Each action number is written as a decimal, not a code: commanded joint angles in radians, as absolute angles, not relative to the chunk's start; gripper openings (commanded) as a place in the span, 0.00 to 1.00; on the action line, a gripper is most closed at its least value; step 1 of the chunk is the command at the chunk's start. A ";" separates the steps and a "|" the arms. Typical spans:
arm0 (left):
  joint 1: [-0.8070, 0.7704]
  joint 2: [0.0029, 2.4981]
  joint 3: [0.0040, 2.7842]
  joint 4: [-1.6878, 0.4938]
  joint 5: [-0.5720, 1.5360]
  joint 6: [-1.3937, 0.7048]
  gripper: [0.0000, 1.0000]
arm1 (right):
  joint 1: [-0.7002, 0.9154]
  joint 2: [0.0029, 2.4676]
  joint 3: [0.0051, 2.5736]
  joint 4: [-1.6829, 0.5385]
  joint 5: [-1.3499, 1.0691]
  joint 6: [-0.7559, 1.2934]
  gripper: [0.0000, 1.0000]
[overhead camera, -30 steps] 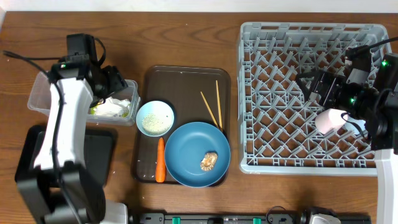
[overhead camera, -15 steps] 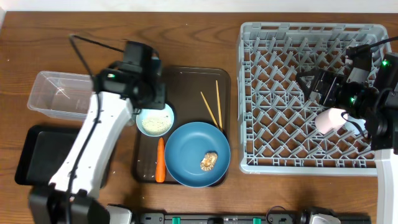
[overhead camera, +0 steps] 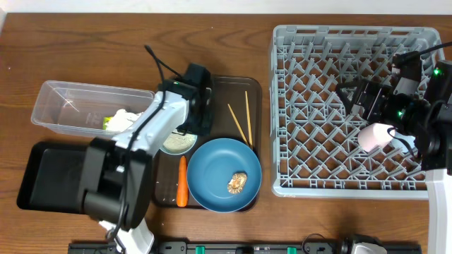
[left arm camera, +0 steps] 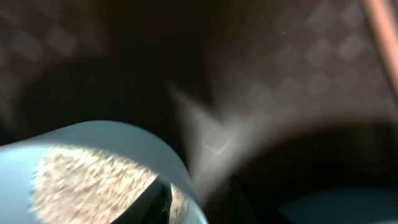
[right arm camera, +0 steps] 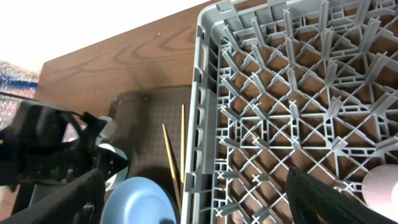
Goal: Sort waste into correct bins and load items into the dishwasher rack
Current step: 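Grasp the rice bowl rim with the left gripper, then tip the rice out of the bowl onto the black tray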
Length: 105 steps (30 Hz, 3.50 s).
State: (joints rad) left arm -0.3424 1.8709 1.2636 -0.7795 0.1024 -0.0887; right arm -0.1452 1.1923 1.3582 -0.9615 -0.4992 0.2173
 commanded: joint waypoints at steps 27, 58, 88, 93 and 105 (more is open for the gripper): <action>-0.362 1.955 1.262 -0.731 -0.001 -0.114 0.06 | -0.137 1.197 1.360 -0.962 -0.497 0.193 0.86; 0.266 1.256 1.235 -0.914 0.442 -0.311 0.06 | -0.137 1.197 1.360 -0.960 -0.496 0.193 0.86; 1.328 1.263 0.513 -0.498 1.574 0.200 0.06 | -0.137 1.197 1.360 -0.932 -0.497 0.193 0.87; 1.343 1.266 0.508 -0.490 1.573 0.210 0.06 | -0.137 1.197 1.360 -0.932 -0.497 0.193 0.87; 1.331 1.232 0.511 -0.492 1.505 0.294 0.06 | -0.137 1.197 1.360 -0.929 -0.497 0.194 0.87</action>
